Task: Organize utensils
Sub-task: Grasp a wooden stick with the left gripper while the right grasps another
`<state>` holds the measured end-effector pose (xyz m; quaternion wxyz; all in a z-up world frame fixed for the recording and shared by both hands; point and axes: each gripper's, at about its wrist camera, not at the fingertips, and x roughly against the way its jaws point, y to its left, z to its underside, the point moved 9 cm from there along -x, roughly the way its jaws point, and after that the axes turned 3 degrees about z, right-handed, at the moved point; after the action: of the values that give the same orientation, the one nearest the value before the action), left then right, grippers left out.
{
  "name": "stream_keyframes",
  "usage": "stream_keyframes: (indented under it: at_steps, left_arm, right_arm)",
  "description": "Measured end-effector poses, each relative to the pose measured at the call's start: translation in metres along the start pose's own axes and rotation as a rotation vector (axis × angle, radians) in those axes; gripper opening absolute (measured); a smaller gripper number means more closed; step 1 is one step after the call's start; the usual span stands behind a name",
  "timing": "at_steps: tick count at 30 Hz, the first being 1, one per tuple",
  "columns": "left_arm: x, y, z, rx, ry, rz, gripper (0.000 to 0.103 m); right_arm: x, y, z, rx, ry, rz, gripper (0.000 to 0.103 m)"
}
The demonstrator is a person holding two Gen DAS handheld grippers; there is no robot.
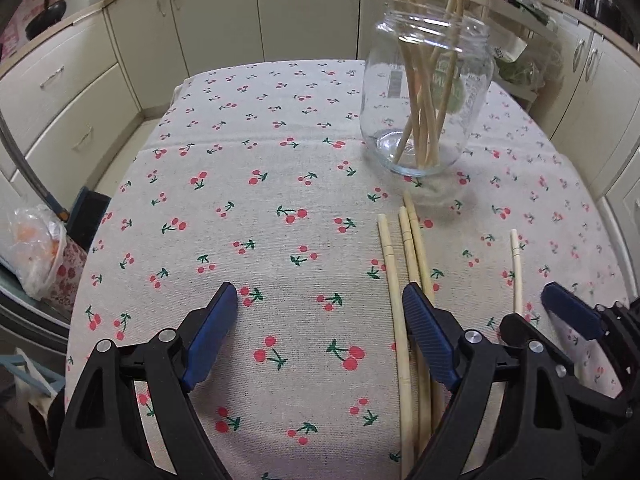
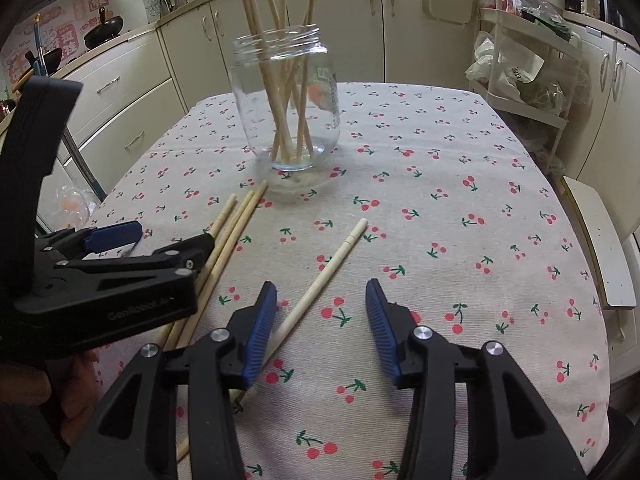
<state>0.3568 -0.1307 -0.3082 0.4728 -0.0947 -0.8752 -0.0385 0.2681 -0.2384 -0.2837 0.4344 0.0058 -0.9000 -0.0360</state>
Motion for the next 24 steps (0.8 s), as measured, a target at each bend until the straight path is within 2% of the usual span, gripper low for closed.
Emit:
stream_keyframes:
  at_steps: [6,8,10,12,13,14,16,20,22,24]
  left_arm:
    - [0.002,0.010,0.000,-0.009,0.001,-0.027,0.079]
    - [0.000,0.011,-0.002,-0.020,-0.001,-0.010,0.077]
    - [-0.002,0.009,-0.007,-0.037,0.001,0.012,0.071]
    - [-0.005,0.006,-0.013,-0.054,0.003,0.032,0.065]
    - [-0.006,0.003,-0.016,-0.066,0.002,0.048,0.058]
    - [-0.007,0.000,-0.017,-0.078,0.006,0.065,0.056]
    - [-0.008,-0.002,-0.021,-0.104,0.007,0.084,0.046]
    - [-0.010,-0.007,-0.025,-0.172,0.024,0.163,0.040]
    - [-0.012,-0.006,-0.027,-0.169,0.048,0.185,0.039]
    - [-0.013,-0.005,-0.028,-0.145,0.068,0.178,0.039]
  right_arm:
    - [-0.002,-0.006,-0.003,-0.027,0.045,0.007,0.049]
    - [-0.005,-0.006,-0.007,-0.003,0.055,0.021,0.043]
    - [-0.009,-0.006,-0.010,0.037,0.062,0.023,0.026]
    - [-0.011,-0.006,-0.013,0.075,0.075,0.014,0.014]
    - [-0.012,-0.007,-0.014,0.093,0.079,0.013,0.013]
    - [-0.012,-0.010,-0.015,0.127,0.079,0.026,0.013]
    - [-0.012,-0.019,-0.016,0.149,0.077,0.043,0.013]
    - [-0.014,-0.029,-0.018,0.093,0.108,0.008,0.015]
    - [-0.014,-0.031,-0.018,0.061,0.116,0.006,0.022]
    - [-0.015,-0.030,-0.019,0.049,0.118,0.024,0.023]
